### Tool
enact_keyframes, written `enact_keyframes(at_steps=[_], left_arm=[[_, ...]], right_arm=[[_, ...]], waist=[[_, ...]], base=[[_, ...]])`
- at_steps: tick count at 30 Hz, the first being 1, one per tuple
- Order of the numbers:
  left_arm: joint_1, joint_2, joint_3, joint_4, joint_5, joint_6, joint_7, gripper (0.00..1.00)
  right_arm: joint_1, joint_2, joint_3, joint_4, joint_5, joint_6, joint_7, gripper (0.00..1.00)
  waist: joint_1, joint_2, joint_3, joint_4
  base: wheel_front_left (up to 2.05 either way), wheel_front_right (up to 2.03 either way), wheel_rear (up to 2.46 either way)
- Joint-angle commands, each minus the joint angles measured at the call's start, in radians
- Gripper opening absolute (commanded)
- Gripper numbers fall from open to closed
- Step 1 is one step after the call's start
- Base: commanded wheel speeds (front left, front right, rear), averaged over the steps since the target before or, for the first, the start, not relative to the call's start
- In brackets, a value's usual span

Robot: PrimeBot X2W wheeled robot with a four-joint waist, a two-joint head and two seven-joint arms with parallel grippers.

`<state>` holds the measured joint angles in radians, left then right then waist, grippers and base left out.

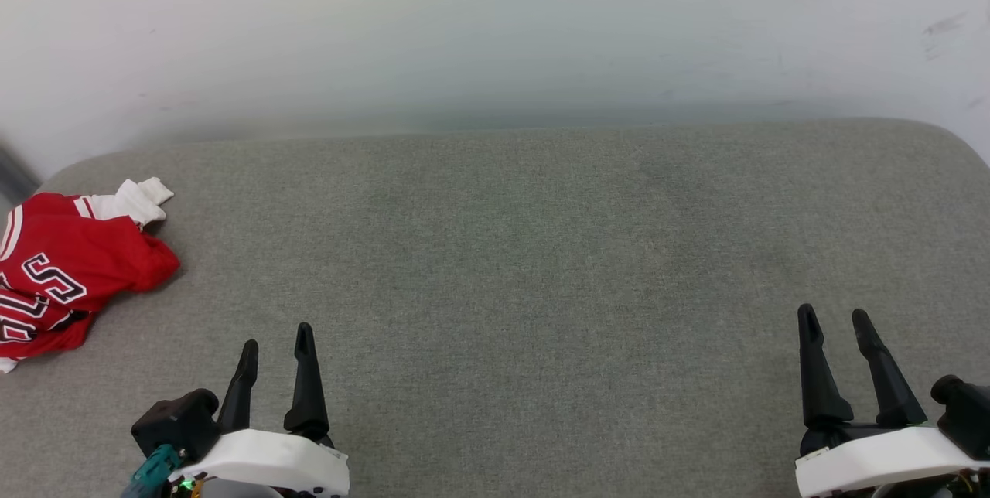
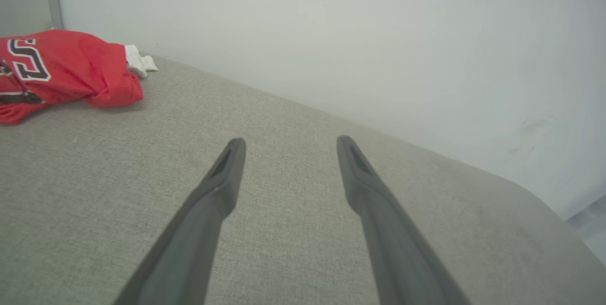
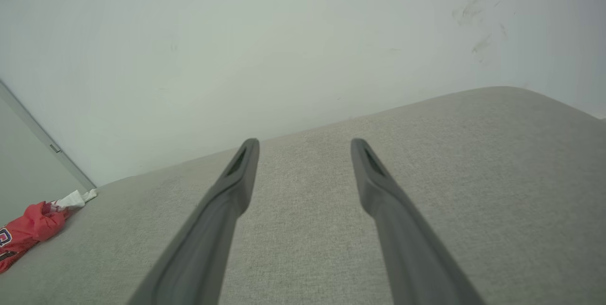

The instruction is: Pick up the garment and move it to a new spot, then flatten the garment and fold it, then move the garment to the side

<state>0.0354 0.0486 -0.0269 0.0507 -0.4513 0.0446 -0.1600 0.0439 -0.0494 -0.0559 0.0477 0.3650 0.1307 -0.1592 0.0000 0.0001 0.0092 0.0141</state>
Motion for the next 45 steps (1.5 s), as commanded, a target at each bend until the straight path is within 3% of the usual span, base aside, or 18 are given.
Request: enact_keyframes(at_steps=[1, 24, 45], left_arm=[[0.003, 0.002, -0.004, -0.014, 0.033, 0.006, -0.011, 1.00], [0.037, 0.002, -0.031, -0.014, 0.242, 0.020, -0.066, 1.00], [0.058, 0.002, -0.046, -0.021, 0.383, 0.038, -0.103, 1.00]], right_arm=[[0.005, -0.002, 0.001, -0.014, -0.032, 0.000, -0.012, 1.00], [0.041, -0.002, 0.009, -0.026, -0.220, 0.000, -0.066, 1.00], [0.063, -0.001, 0.013, -0.041, -0.273, 0.000, -0.105, 1.00]], waist=[[0.0000, -0.0001, 0.000, 0.000], [0.0000, -0.0001, -0.002, 0.008], [0.0000, -0.0001, 0.000, 0.010]], base=[[0.00, 0.00, 0.00], [0.00, 0.00, 0.00], [0.00, 0.00, 0.00]])
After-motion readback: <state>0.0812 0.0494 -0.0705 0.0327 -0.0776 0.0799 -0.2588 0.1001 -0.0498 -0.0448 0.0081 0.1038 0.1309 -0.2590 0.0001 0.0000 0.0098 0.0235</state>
